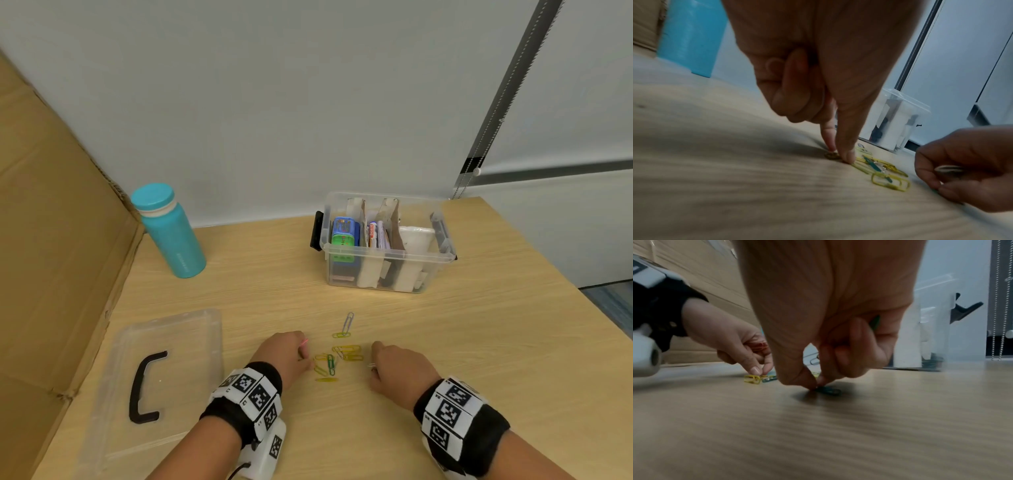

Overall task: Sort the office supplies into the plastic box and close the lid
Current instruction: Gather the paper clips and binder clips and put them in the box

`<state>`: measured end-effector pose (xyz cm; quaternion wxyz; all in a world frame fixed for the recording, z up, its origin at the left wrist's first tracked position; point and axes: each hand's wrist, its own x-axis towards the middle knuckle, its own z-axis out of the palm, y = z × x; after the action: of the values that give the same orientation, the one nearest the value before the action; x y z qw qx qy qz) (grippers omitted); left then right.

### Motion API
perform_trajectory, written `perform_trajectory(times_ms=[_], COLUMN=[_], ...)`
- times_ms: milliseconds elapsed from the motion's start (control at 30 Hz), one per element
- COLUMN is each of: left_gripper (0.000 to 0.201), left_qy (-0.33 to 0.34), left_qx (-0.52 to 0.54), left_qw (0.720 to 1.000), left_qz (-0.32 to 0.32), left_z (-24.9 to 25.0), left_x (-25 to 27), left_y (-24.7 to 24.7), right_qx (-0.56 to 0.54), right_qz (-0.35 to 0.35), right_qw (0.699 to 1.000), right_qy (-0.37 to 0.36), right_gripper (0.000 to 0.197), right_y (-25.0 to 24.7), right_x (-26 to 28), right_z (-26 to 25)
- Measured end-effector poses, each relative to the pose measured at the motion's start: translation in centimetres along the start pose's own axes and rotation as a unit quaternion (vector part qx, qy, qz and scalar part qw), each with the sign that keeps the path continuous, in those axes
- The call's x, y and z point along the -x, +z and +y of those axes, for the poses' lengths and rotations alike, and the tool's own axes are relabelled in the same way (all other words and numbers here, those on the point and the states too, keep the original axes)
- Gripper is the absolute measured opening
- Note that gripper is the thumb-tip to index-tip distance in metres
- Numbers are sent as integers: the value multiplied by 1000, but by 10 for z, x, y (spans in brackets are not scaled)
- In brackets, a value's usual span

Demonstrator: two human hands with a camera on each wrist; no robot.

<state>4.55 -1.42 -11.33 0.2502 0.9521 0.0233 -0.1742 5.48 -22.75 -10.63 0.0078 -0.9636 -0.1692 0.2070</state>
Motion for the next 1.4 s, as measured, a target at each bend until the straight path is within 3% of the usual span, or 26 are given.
perform_trajectory(times_ms=[133,200,233,267,300,367,400,433,500,567,633,733,833,900,933,1000,1033,1100,1167,1200,1267,1400], left_gripper=[6,10,12,11,11,14,19,22,16,12,19,29,23,20,21,27,30,33,29,24,19,32], left_qy=[2,0,0,3,6,12,14,18,38,55,21,-50,-45,-30,-26,-30,-39,-38,11,45,69,55], left_qx=[-18,-21,-22,-20,-18,-19,-21,-21,10,92,257,534,694,749,760,737,698,557,331,205,23,-113], left_qw=[1000,999,999,999,998,997,997,996,996,991,962,837,710,653,640,668,709,825,939,973,991,978], left_qz=[-25,-37,-42,-49,-58,-75,-79,-80,-81,-74,-87,-111,-107,-106,-106,-100,-96,-89,-92,-95,-113,-164], left_z=[0,-1,-2,-4,-5,-7,-9,-10,-11,-9,-7,-3,1,0,0,1,2,4,6,7,13,25], left_x=[-3,-5,-7,-7,-7,-8,-9,-9,-7,-2,5,10,13,14,14,12,10,10,12,13,17,23], left_y=[-2,-2,-2,-1,-1,2,4,4,1,-7,-15,-23,-29,-30,-29,-28,-26,-20,-14,-10,-5,6], right_qx=[5,-120,-239,-383,-538,-768,-823,-853,-872,-859,-830,-820,-809,-789,-767,-687,-620,-433,-275,-218,-131,-55], right_qz=[-36,-55,-66,-74,-81,-102,-109,-111,-108,-94,-73,-73,-89,-88,-78,-46,-26,12,14,3,-23,-37], right_qw=[999,991,968,920,839,632,558,510,477,502,551,565,579,608,636,725,784,900,958,972,988,996], right_qy=[-9,-31,-35,-29,-12,-2,0,5,25,45,51,44,38,29,28,21,7,-43,-83,-84,-74,-61], right_gripper=[35,23,20,20,17,8,8,12,22,27,26,32,22,13,11,11,13,12,7,13,25,34], right_y=[-4,-5,-4,-4,-3,-2,-2,0,2,2,3,4,-1,-4,-5,-11,-15,-21,-24,-24,-22,-20], right_x=[1,-1,-2,-4,-4,-4,-4,-4,-8,-11,-13,-16,-15,-15,-16,-18,-19,-21,-23,-23,-25,-25], right_z=[-4,-1,2,6,8,12,13,14,13,11,8,6,7,8,9,10,10,10,6,3,-3,-13])
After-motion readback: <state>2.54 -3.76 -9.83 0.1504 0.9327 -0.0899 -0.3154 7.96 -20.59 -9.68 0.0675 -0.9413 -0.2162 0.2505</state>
